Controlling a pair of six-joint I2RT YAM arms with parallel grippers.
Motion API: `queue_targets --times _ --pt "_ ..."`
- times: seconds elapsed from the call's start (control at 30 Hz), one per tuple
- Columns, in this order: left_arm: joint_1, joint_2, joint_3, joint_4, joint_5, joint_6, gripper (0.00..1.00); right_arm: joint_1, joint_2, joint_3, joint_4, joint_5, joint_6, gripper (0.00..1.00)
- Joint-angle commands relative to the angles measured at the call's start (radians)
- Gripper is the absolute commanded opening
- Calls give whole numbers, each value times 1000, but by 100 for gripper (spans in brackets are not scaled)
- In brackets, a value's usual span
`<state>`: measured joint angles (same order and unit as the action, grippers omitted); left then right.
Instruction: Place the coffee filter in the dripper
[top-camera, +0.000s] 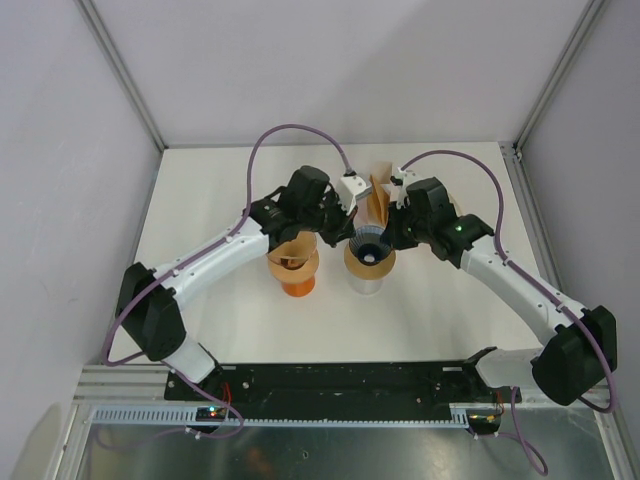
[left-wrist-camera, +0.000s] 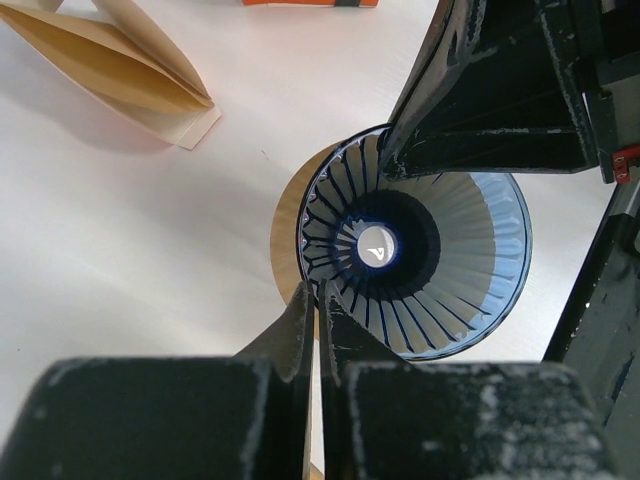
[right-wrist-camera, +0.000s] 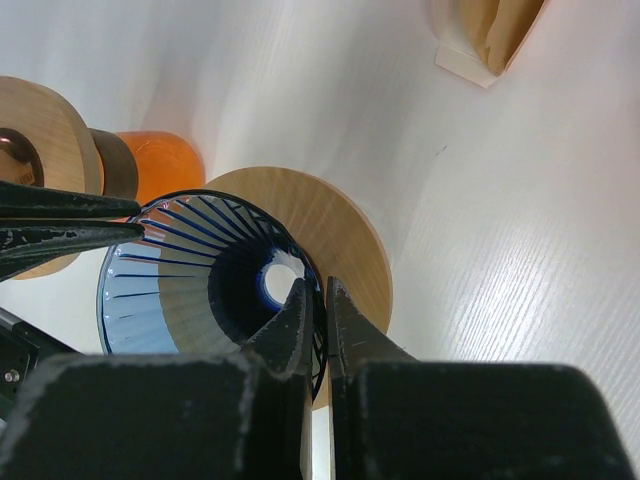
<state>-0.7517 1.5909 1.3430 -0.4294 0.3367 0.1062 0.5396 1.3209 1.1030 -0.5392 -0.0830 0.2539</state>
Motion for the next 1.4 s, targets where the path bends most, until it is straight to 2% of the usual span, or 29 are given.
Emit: queue_targets --times 0.0,0.3,0.53,0.93,1.23,1.37 --pt "-54 118 -59 -269 69 -1 0 34 93 -101 -70 3 -36 0" --pt "-52 96 48 -269 66 -57 0 25 49 -29 -104 -11 -36 0" --pt "-53 82 119 -269 58 -75 1 25 53 8 -118 -21 -35 9" --pt "-53 56 171 -269 39 -80 13 26 50 78 -138 -36 -33 18" --pt "-52 47 214 -270 9 -74 29 25 56 121 -148 -40 -34 26" --pt "-54 46 226 -269 -3 -71 32 28 53 136 -149 -43 -34 29"
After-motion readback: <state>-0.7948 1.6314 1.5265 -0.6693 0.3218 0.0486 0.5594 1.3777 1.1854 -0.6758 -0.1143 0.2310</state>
